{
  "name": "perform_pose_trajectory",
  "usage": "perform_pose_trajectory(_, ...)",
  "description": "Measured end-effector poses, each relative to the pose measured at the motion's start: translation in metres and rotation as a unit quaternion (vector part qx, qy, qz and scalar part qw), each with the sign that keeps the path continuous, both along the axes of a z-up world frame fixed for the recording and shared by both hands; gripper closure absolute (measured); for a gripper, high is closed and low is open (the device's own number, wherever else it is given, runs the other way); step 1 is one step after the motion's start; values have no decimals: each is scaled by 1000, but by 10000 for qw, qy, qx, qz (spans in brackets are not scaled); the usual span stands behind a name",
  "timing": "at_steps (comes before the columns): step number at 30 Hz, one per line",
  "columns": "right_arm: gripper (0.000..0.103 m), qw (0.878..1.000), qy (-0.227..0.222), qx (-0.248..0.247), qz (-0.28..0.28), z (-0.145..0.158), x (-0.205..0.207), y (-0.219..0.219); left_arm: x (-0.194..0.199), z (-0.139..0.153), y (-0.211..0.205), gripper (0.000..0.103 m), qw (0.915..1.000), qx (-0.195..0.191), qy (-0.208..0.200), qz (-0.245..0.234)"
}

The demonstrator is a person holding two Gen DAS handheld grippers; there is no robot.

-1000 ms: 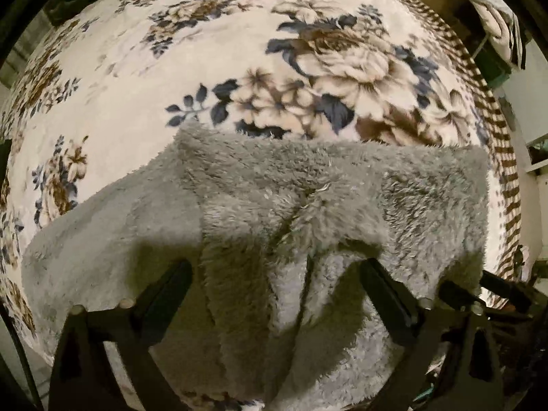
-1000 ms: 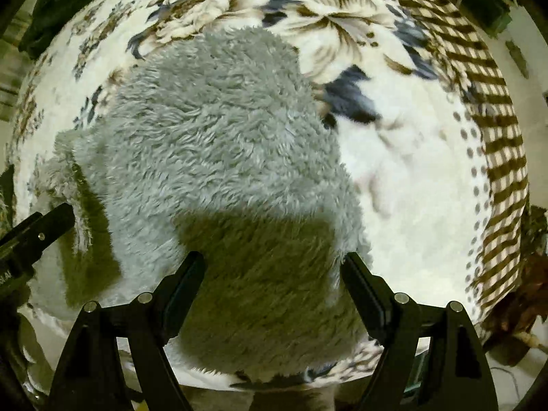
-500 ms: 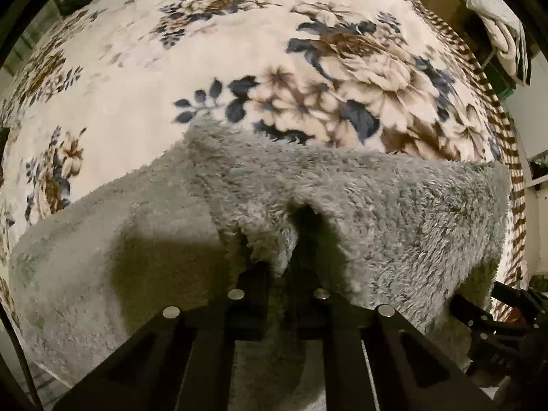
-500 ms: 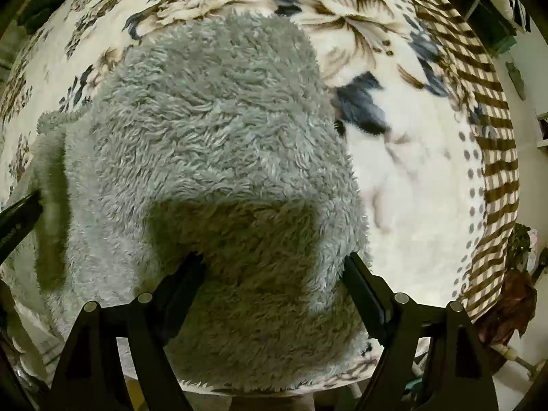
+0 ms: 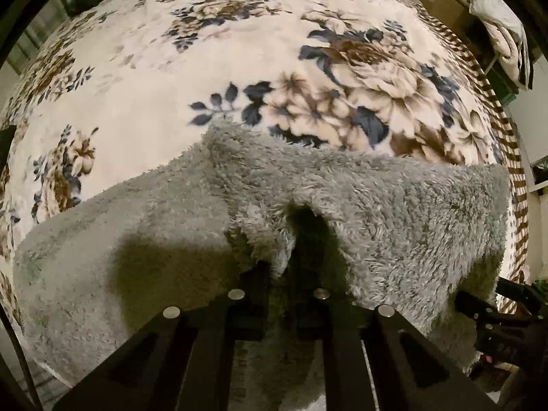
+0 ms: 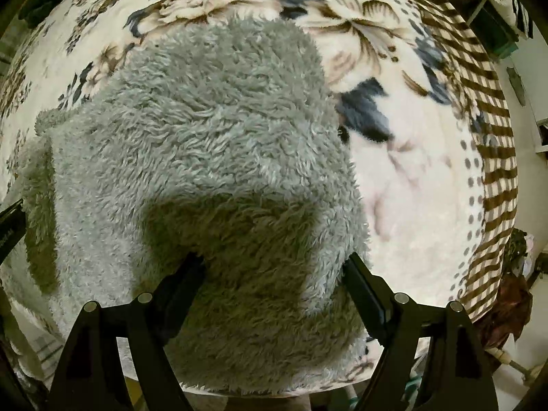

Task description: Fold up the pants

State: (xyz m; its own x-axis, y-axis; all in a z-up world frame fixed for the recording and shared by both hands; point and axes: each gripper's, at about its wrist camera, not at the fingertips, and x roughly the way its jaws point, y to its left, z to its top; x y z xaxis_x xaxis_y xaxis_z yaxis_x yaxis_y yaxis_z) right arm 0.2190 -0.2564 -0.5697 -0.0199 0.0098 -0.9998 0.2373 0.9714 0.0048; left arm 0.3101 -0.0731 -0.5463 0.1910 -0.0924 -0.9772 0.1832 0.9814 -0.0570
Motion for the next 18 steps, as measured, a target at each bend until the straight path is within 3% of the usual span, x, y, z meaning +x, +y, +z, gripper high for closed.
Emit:
perform_pose_trajectory(4, 18, 10000, 14, -1, 41, 0, 2, 2, 0, -9, 9, 96, 9998, 34, 86, 149)
perform_pose_trajectory(7, 18, 10000, 39, -24, 73, 1, 5, 4, -1, -5, 14, 92, 9994, -158, 158, 275)
perform_pose_trajectory(10, 19, 10000, 20, -24, 62, 7, 8, 7, -5, 12, 39, 77, 9928, -717, 177, 945)
perform_pose_trajectory(11, 19, 10000, 5, -23, 71, 11, 8, 8, -9, 16, 47, 61, 9900, -851, 158, 1111)
perform_pose_trajectory(12, 19, 10000, -21, -18, 77, 14, 9, 10, -17, 23, 64, 37, 9837, -1125, 134, 1400)
perform_pose_trajectory(14, 19, 9999, -79, 45, 85, 23, 10, 17, -32, 29, 92, 9, 9735, -1281, 50, 1895)
perform_pose_trajectory(17, 19, 9996, -101, 204, 192, 30, 12, 34, -64, 31, 151, 7, 9457, -1476, -56, 2896)
perform_pose_trajectory(18, 19, 9993, -86, 240, 286, 32, 13, 44, -79, 28, 179, 7, 9287, -1539, -104, 3371)
